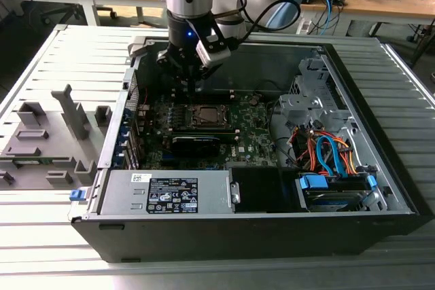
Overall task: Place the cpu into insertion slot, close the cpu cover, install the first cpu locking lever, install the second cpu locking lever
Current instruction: 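Install the first cpu locking lever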
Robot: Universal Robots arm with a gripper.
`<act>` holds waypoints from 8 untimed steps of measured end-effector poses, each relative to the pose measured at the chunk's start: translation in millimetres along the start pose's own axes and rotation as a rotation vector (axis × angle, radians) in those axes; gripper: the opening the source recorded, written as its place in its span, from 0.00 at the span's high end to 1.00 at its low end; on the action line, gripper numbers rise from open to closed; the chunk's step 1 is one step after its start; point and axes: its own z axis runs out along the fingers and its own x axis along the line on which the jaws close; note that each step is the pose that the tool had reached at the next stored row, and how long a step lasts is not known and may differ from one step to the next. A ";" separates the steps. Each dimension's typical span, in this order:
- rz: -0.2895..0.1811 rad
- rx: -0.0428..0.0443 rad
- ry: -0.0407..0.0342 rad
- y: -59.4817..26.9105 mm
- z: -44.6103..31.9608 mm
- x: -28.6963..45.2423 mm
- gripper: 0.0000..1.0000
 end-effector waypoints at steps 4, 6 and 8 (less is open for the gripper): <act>0.000 0.0000 -0.0001 0.0 -0.8 0.0 0.89; 0.000 0.0001 0.0000 0.0 -1.3 0.0 0.89; 0.000 0.0000 0.0000 0.0 -1.7 0.0 0.89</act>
